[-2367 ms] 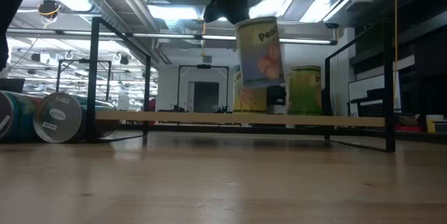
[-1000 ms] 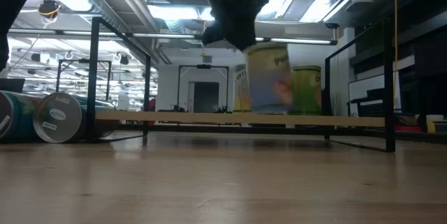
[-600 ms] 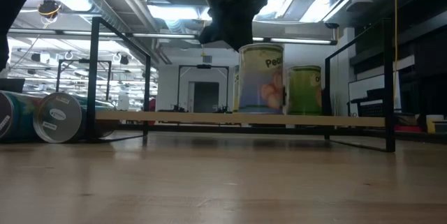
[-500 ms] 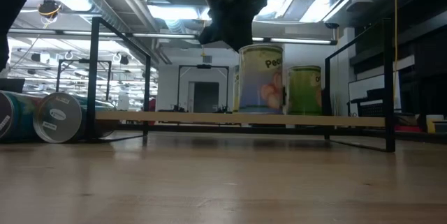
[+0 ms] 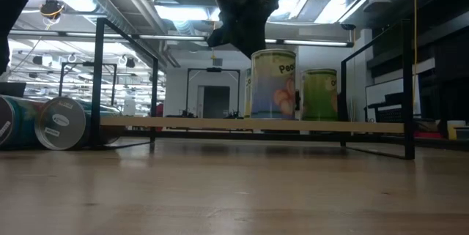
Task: Pick and place cans onto a shelf
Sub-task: Put the canned peaches on the shelf, then put the canned pineapple on the shelf
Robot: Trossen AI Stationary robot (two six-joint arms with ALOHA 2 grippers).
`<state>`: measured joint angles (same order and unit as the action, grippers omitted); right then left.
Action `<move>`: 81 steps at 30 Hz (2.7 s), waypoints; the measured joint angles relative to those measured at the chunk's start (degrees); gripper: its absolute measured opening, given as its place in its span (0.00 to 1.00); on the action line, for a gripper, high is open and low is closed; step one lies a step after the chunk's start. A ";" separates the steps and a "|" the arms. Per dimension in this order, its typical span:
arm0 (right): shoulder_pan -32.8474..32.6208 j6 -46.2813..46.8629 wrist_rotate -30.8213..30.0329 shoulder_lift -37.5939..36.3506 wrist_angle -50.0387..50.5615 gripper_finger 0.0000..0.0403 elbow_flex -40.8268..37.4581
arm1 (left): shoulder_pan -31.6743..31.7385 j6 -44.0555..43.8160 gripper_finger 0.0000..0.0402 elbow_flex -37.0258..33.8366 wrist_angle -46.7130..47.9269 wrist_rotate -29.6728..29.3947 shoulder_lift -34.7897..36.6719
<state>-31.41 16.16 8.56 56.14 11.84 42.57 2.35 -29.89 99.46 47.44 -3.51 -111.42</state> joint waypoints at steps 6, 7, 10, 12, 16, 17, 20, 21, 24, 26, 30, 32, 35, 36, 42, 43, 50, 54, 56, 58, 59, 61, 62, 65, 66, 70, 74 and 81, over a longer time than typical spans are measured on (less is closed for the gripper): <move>0.01 0.02 0.00 0.00 0.00 0.35 0.00 | 0.00 -0.04 0.19 0.00 0.02 0.05 0.02; -0.01 0.02 0.00 0.00 0.00 0.35 0.00 | 0.00 -0.04 0.20 0.00 0.00 0.30 0.02; 0.00 0.02 0.00 0.00 0.00 0.35 0.00 | 0.35 -0.03 0.23 0.56 0.61 2.20 0.02; -0.01 -0.02 0.00 0.00 0.00 0.35 0.00 | 0.77 0.00 0.23 1.36 0.55 4.07 0.06; 0.00 0.03 0.00 0.00 0.00 0.35 0.00 | 1.21 0.20 0.22 2.67 0.76 3.94 0.14; 0.01 0.04 0.00 0.00 0.00 0.35 0.00 | 1.26 0.46 0.22 2.84 0.70 3.71 0.54; 0.01 0.07 0.00 0.00 0.00 0.35 0.02 | 1.29 1.62 0.23 3.22 0.37 3.52 2.42; 0.01 0.17 0.02 0.00 0.02 0.35 0.02 | 1.29 1.95 0.23 3.26 0.56 3.25 2.92; -0.01 2.72 0.48 -0.08 -0.02 0.35 0.02 | 1.23 3.36 0.22 3.23 1.71 2.34 5.16; -0.01 4.61 2.65 -0.66 0.07 0.35 0.04 | 0.78 4.81 0.22 3.23 2.10 1.38 7.39; -0.38 5.40 6.72 -2.38 1.11 0.35 0.13 | -1.48 8.22 0.22 3.26 4.90 -4.40 11.46; -0.88 7.95 7.04 -3.45 2.09 0.35 0.13 | -3.20 9.19 0.22 3.26 5.33 -8.15 13.02; -2.76 13.72 8.09 -5.22 7.09 0.35 0.15 | -5.55 9.61 0.22 3.30 5.95 -13.41 15.05; -3.59 15.83 8.73 -5.88 9.11 0.35 0.15 | -6.36 9.60 0.22 3.30 6.25 -14.91 15.51; -8.68 26.04 9.75 -8.50 19.38 0.33 0.15 | -9.44 9.62 0.22 3.23 6.18 -17.08 15.52; -9.35 27.49 9.73 -8.78 21.22 0.33 0.15 | -9.72 9.60 0.22 3.23 6.16 -16.93 15.52; -12.35 38.16 12.59 -9.05 34.95 0.30 0.13 | -10.34 9.40 0.22 3.23 5.89 -16.90 14.97; -13.26 39.32 12.59 -9.05 42.45 0.30 0.13 | -10.23 9.40 0.22 3.23 5.93 -16.90 14.93; -13.48 39.30 12.59 -9.05 45.39 0.30 0.13 | -9.96 9.38 0.22 3.23 5.94 -16.86 14.93; -13.48 39.28 12.57 -9.05 47.08 0.30 0.13 | -9.68 9.35 0.22 3.23 5.95 -16.81 14.93; -13.48 39.27 12.57 -9.05 47.65 0.30 0.13 | -9.48 9.35 0.22 3.23 5.92 -16.81 14.93; -13.48 39.23 12.16 -9.02 47.85 0.30 0.13 | -9.13 9.35 0.22 3.23 5.95 -16.81 14.93; -13.48 39.21 11.17 -8.91 47.84 0.30 0.13 | -8.95 9.35 0.22 3.23 5.95 -16.79 14.93; -13.47 39.11 8.57 -8.16 47.87 0.30 0.13 | -8.67 9.35 0.22 3.23 5.95 -16.83 14.93; -13.48 38.89 8.17 -7.69 47.87 0.30 0.13 | -8.56 9.35 0.22 3.23 5.95 -16.83 14.93; -13.54 36.02 7.55 -5.00 47.88 0.30 0.11 | -8.24 9.35 0.22 3.23 5.95 -16.81 14.93; -13.54 32.93 8.03 -1.97 47.87 0.30 0.11 | -8.24 9.46 0.22 3.23 5.95 -16.85 14.93; -13.54 29.93 11.04 1.68 47.87 0.30 0.09 | -8.24 9.46 0.22 3.23 5.95 -16.83 14.93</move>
<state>-44.95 46.09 19.59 57.82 59.70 42.65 -5.89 -20.43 102.69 53.39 -20.34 -96.49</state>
